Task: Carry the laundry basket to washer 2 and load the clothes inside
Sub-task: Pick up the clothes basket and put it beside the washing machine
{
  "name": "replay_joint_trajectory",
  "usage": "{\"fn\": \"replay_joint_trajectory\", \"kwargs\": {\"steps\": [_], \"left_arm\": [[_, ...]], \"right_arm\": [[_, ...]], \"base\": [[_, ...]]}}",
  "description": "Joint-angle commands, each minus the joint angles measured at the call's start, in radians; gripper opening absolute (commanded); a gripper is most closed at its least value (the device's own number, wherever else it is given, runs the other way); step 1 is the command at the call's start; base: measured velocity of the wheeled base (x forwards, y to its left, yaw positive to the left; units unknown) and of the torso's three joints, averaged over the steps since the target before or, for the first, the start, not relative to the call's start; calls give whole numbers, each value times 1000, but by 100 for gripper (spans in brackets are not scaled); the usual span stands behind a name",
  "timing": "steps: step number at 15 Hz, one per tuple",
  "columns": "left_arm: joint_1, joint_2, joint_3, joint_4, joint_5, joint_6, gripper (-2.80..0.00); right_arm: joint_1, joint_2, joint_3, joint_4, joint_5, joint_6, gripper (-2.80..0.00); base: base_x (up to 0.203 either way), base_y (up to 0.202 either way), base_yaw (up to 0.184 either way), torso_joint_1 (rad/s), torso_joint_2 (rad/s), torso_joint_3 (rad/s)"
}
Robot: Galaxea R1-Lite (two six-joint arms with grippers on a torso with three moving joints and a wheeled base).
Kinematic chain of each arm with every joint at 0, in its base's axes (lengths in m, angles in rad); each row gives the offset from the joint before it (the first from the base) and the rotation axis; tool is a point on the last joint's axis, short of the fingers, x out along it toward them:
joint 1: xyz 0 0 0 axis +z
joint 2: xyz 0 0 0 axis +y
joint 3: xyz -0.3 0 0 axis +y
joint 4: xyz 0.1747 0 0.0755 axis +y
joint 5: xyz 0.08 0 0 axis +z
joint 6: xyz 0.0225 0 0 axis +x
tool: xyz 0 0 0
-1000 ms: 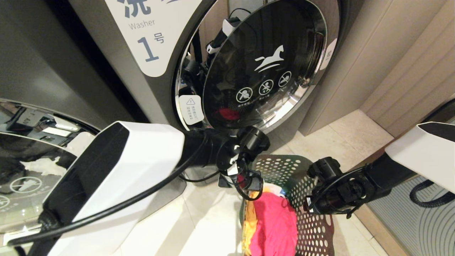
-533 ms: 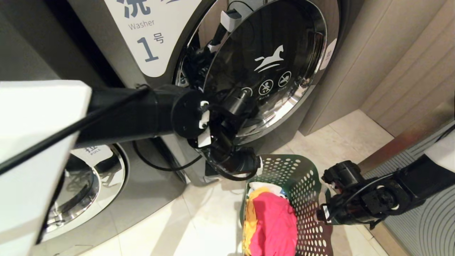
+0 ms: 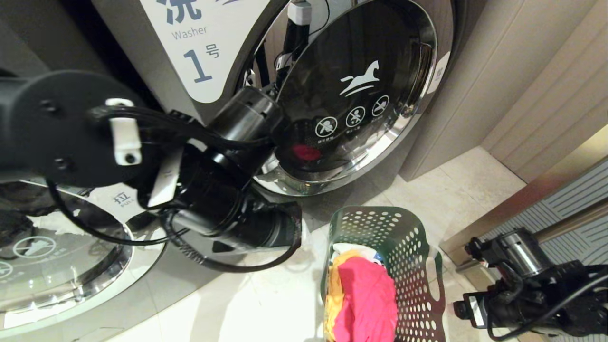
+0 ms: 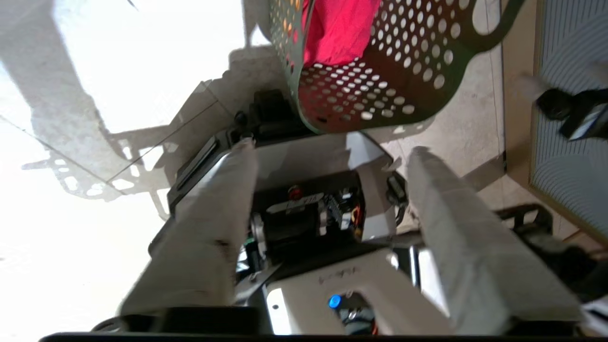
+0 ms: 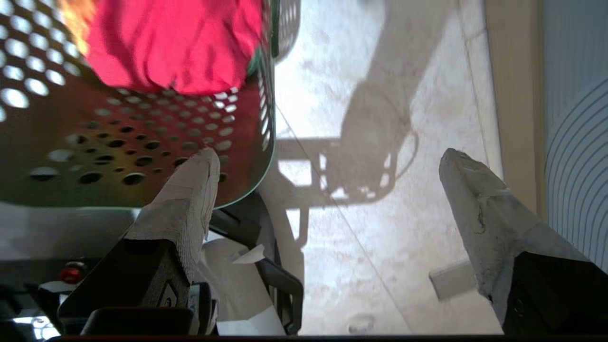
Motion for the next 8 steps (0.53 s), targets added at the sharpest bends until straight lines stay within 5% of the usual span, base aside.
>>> {"fn": "replay_joint_trajectory", "kwargs": {"steps": [1, 2, 5, 8], "left_arm": [[-21, -154, 92, 3, 8, -5, -280], [-28, -209, 147, 2, 14, -6, -280], [-8, -372, 299, 2, 106, -7, -280], [154, -541, 438, 5, 181, 8, -280]], "right_arm": [[35, -228, 45, 22, -4, -10, 0], [41, -284, 65, 45, -11, -17, -280], [-22, -347, 125, 74, -48, -25, -280], [-114, -364, 130, 76, -62, -19, -280]], "base": [[0, 0, 0, 0, 0, 0], [0, 0, 0, 0, 0, 0], [0, 0, 0, 0, 0, 0], [0, 0, 0, 0, 0, 0]]}}
